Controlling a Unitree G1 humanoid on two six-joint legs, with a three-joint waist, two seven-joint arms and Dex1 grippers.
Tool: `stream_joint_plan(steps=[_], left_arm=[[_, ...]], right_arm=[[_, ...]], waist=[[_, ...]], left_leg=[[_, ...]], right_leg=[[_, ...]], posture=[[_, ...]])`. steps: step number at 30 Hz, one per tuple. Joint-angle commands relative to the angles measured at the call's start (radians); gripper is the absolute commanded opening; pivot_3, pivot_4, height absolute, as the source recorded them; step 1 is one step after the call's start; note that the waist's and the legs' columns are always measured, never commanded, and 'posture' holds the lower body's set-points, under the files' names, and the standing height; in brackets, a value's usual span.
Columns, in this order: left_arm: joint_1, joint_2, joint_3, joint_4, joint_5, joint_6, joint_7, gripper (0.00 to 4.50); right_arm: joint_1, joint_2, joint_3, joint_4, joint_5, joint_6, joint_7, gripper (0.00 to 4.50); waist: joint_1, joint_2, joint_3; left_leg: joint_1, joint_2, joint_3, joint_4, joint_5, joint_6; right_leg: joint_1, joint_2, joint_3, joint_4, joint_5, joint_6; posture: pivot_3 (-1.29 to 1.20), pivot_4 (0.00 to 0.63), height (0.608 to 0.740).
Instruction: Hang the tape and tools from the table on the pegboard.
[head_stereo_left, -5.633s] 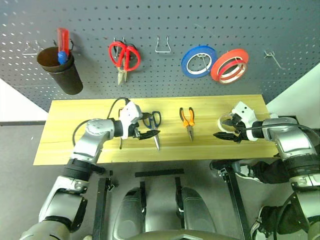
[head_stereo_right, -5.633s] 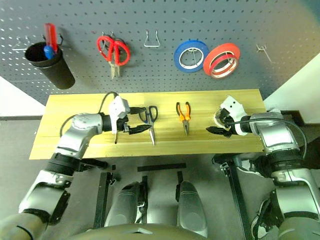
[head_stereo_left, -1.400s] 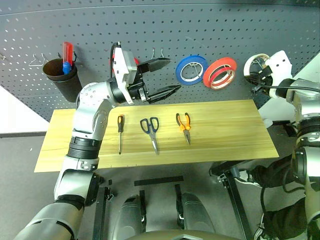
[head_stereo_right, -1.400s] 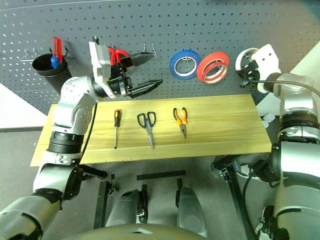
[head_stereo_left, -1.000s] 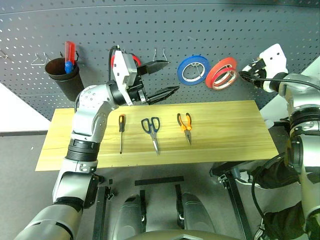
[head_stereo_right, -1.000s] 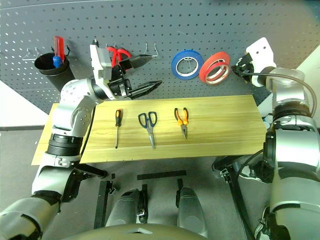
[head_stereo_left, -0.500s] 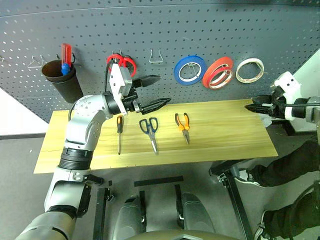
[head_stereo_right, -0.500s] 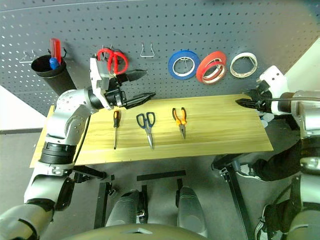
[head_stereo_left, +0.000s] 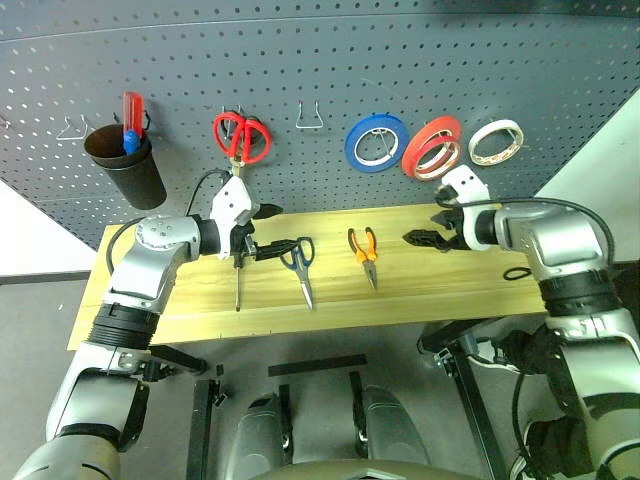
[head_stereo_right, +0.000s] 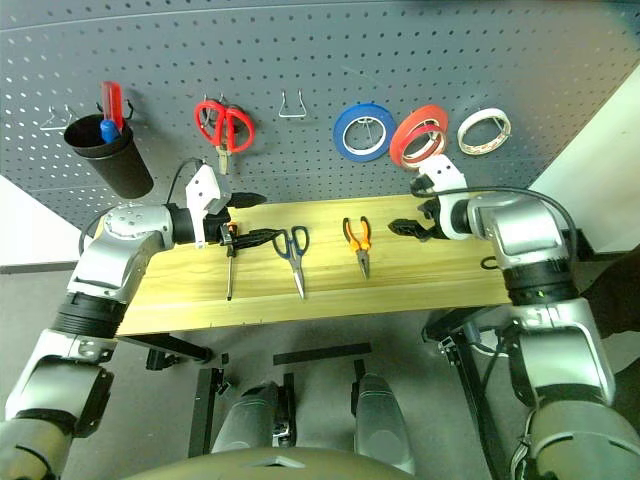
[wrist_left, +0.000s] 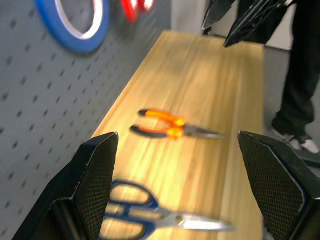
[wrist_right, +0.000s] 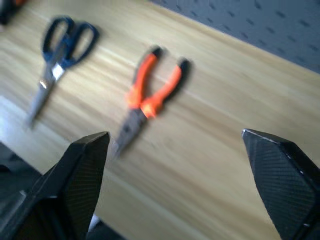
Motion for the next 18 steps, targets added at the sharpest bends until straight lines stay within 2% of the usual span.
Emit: stream_joint_plan(steps=[1,7,12,18], left_arm=[[-0.035,-0.019,-0.002,0.092,0.059,-0.099,0.031,4.02],[-0.046,-0.046,-0.008,0.165,0.097,-0.182,0.032,4.02],[-0.046,-0.064,-0.004,0.177,0.098,-0.192,0.033,4.02],[-0.037,-0.076,0.002,0.172,0.094,-0.182,0.037,4.02]], right_arm=[[-0.099,0.084,0.002,0.127,-0.031,-0.03,-0.091,4.48],[-0.212,0.179,0.019,0.333,-0.067,-0.094,-0.14,4.48],[-0.269,0.233,0.027,0.486,-0.098,-0.139,-0.177,4.48],[-0.29,0.271,0.026,0.569,-0.116,-0.182,-0.188,4.48]], waist=[[-0.001,0.0,0.0],[0.001,-0.002,0.013],[0.001,-0.004,0.051],[0.001,-0.003,0.101]], left_leg=[[0.0,0.0,0.0,0.0,0.0,0.0],[0.0,0.0,-0.001,-0.001,-0.001,0.002],[0.0,0.0,-0.001,-0.001,-0.005,0.009],[-0.005,0.001,0.0,-0.001,-0.003,0.005]], right_leg=[[0.0,0.0,0.0,0.0,0.0,0.0],[0.0,0.0,0.0,0.0,0.0,0.0],[-0.001,0.0,0.002,-0.001,0.0,0.0],[-0.008,0.0,0.003,0.002,0.0,0.0]], posture=[[-0.07,0.205,0.732],[-0.04,0.286,0.732],[-0.02,0.345,0.732],[-0.01,0.399,0.732]])
